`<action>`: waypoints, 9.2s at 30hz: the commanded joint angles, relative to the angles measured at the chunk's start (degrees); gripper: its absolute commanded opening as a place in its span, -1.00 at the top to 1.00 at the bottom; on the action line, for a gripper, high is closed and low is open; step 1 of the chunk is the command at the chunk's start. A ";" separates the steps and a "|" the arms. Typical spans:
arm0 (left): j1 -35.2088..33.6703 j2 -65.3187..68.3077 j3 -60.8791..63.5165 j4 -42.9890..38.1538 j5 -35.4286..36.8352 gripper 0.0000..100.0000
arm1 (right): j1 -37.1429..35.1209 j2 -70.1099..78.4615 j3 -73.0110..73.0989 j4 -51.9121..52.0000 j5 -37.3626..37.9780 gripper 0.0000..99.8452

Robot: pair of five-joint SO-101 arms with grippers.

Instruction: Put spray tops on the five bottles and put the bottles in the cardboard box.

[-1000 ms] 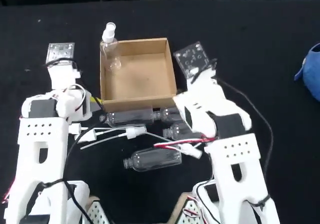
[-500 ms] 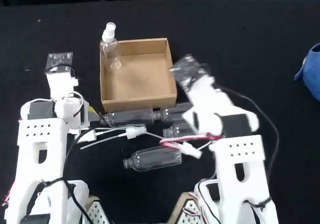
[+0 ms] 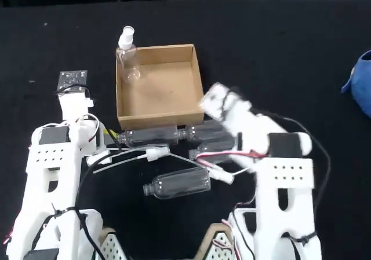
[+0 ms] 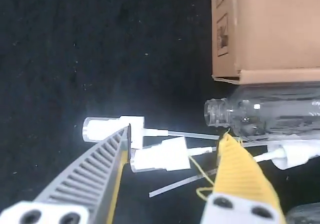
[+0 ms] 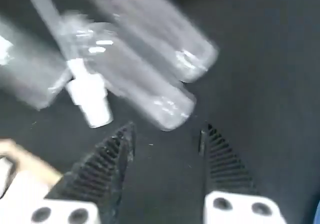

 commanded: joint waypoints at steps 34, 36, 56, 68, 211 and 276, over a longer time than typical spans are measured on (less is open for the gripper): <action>-27.47 -1.93 -4.70 -0.97 11.78 0.66 | -40.79 -1.63 33.36 -30.59 -8.00 0.44; -27.47 -1.93 -4.70 -0.97 11.78 0.66 | -41.14 -1.63 33.19 -30.86 -8.00 0.48; -34.33 -1.93 -4.79 -1.32 13.45 0.66 | -48.26 30.11 -6.20 -32.97 -51.69 0.85; -34.51 -1.85 -4.79 -1.41 15.47 0.66 | -56.79 45.76 -27.03 -33.05 -65.58 0.79; -52.26 53.63 -47.52 10.81 -50.99 0.94 | -41.05 -8.04 4.09 -14.51 -28.31 0.54; -65.63 48.88 -51.30 11.08 -48.26 0.94 | -53.10 107.74 -113.63 0.97 -33.58 0.98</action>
